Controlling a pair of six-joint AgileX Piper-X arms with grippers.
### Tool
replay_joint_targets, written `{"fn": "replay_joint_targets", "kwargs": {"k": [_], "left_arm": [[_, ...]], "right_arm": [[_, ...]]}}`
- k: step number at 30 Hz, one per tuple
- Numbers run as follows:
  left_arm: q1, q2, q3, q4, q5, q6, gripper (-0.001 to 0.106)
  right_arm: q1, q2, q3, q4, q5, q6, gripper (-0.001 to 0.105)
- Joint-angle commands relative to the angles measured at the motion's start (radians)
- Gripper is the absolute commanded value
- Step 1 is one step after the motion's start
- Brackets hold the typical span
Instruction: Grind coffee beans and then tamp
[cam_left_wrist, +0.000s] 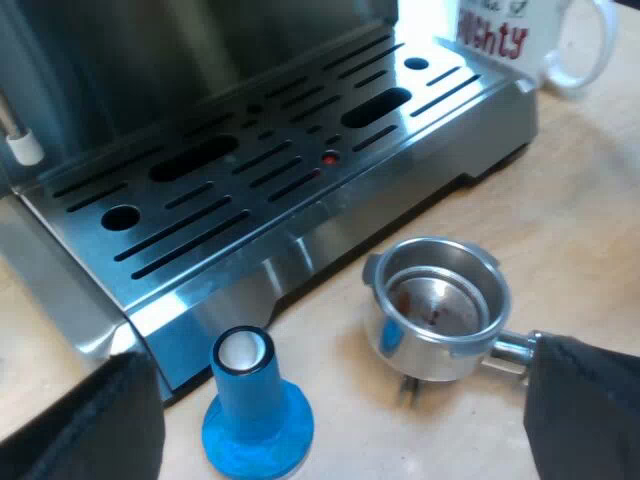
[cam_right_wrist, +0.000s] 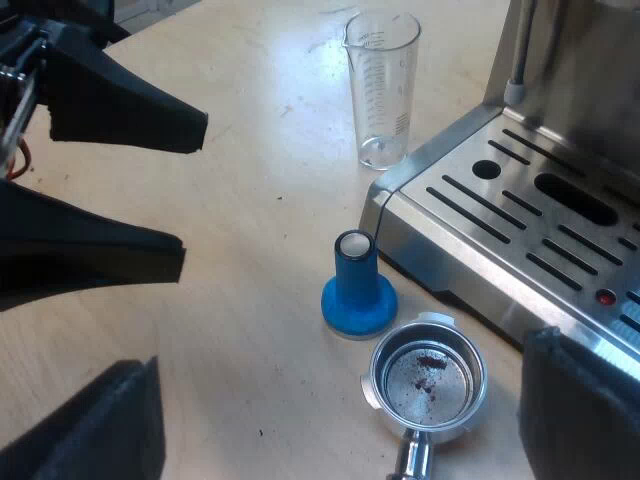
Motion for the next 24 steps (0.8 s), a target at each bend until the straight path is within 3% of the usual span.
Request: {"fn": "replay_joint_targets", "kwargs": {"k": [1, 24], "left_arm": [[-0.004, 0.015, 0.002, -0.038, -0.016, 0.006, 0.082], [0.0, 0.469, 0.003, -0.378, -0.033, 0.025, 0.082]], "right_arm": [[-0.003, -0.008, -0.009, -0.008, -0.006, -0.02, 0.074], [-0.003, -0.008, -0.009, -0.008, -0.006, -0.02, 0.074]]}}
